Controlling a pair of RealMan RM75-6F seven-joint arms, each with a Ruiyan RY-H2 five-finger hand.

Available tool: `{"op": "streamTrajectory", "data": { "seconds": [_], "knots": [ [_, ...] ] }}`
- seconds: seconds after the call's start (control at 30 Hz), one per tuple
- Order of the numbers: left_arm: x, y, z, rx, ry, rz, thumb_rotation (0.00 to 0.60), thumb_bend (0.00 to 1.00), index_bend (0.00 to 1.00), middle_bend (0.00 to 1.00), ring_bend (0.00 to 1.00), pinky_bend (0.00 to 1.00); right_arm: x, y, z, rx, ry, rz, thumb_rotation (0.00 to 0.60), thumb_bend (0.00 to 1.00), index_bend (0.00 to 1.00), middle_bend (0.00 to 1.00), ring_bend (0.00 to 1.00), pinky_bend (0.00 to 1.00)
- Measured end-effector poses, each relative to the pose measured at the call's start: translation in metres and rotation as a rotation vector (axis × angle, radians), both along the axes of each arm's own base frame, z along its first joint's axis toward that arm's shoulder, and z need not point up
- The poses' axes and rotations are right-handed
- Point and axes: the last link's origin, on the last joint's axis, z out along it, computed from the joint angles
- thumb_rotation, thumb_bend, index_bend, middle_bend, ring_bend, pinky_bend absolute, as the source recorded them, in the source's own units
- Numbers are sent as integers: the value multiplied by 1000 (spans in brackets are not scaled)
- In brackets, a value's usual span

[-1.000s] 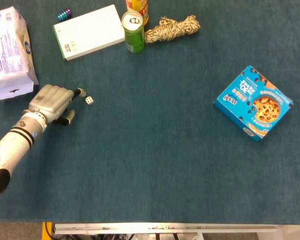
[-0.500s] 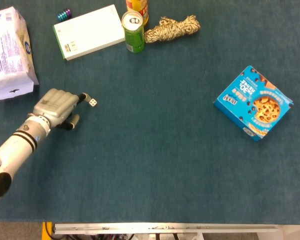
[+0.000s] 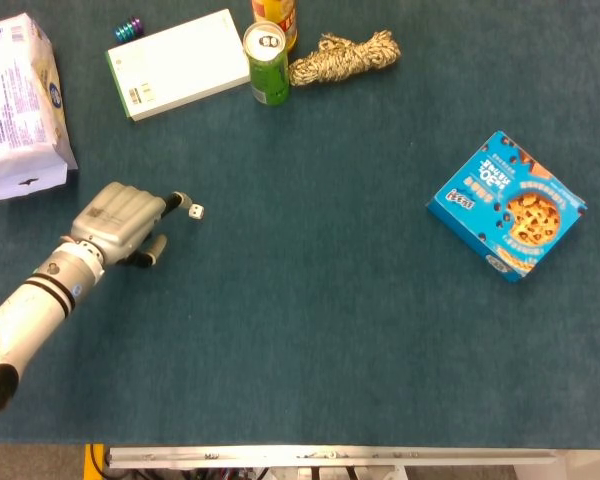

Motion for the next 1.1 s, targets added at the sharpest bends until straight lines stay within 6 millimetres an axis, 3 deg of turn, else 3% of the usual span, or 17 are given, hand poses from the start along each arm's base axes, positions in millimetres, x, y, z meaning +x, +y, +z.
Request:
{"op": "streamTrajectory", "data": {
  "seconds": [0.1, 0.33, 0.5, 0.77, 0.87, 1.1],
  "knots": [
    [0, 0, 4, 33, -19, 1, 600, 530, 180, 978, 951, 1000, 0, 0, 0, 2, 1, -2, 600, 395, 223, 298, 157, 204],
    [-7, -4, 22, 175, -94, 18, 600, 522, 143, 781, 720, 867, -3, -2, 1, 5, 5, -12, 600, 393, 223, 298, 156, 204],
    [-24, -15, 44, 323, -148, 39, 600, 505, 142, 583, 546, 780, -4, -4, 1, 20, 12, -32, 600, 388, 223, 298, 156, 204],
    [-59, -43, 82, 542, -175, 73, 600, 414, 140, 336, 263, 390, -2, -11, -4, 50, 25, -43, 600, 350, 223, 298, 156, 204],
    [-69, -52, 93, 594, -170, 86, 600, 406, 129, 291, 224, 313, -2, -14, -7, 59, 26, -41, 600, 351, 223, 298, 156, 204],
    [-88, -73, 109, 667, -163, 138, 600, 405, 129, 283, 222, 272, 1, -16, -11, 64, 24, -27, 600, 352, 223, 298, 156, 204]
  ]
}}
